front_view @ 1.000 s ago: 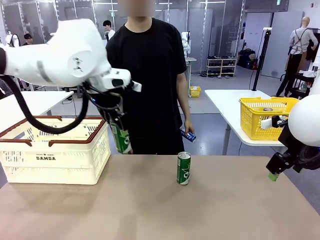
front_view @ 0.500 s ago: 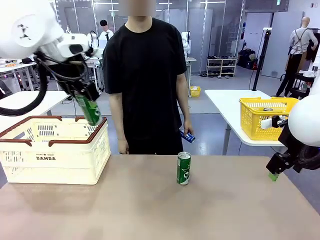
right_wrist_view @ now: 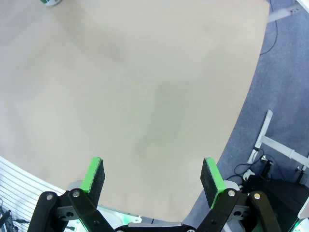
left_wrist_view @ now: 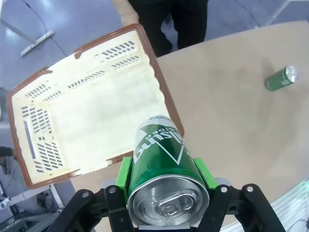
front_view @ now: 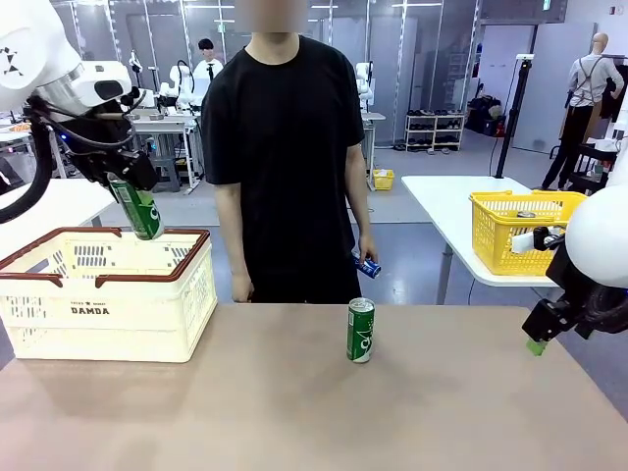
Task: Place the drinks into the Shopping basket.
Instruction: Pick up one drink and place it into the Shopping basket.
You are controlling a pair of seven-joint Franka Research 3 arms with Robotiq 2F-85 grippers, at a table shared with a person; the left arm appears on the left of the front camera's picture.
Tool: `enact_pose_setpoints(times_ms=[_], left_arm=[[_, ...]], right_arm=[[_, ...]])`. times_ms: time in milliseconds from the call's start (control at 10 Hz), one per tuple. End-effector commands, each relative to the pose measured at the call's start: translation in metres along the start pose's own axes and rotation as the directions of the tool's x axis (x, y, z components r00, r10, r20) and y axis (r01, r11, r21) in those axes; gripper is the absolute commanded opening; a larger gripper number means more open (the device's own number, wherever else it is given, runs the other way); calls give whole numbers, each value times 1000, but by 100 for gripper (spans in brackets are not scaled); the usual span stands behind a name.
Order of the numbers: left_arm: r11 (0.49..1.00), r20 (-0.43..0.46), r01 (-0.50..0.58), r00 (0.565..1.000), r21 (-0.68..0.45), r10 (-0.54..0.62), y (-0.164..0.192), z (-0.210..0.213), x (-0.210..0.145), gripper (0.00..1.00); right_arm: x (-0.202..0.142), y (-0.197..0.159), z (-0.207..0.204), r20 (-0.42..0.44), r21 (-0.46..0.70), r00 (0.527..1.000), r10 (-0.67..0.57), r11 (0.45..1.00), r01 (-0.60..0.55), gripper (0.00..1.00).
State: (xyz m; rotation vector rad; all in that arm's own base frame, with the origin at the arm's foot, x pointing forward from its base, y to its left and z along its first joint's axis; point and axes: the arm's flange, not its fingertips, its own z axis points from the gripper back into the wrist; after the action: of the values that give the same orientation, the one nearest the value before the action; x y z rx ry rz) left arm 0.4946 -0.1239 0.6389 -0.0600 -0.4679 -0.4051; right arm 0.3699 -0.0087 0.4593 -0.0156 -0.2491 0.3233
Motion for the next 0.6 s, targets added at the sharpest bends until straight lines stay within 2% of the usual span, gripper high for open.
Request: enact_pose_setpoints(times_ms=[0, 400, 500], left_arm=[[1000, 6, 22, 1000, -2, -22, -10, 3, 3, 0], [1000, 6, 22, 1000, -2, -22, -10, 3, 3, 0], [1000, -3, 21, 1000, -8, -21, -12, -2, 2, 60]], right_arm=[[-1, -2, 1, -3, 2, 1000, 14, 1000, -14, 100], [-1, -2, 1, -3, 2, 1000, 14, 1000, -14, 100], [-1, -2, 1, -3, 2, 1000, 14, 1000, -14, 100]])
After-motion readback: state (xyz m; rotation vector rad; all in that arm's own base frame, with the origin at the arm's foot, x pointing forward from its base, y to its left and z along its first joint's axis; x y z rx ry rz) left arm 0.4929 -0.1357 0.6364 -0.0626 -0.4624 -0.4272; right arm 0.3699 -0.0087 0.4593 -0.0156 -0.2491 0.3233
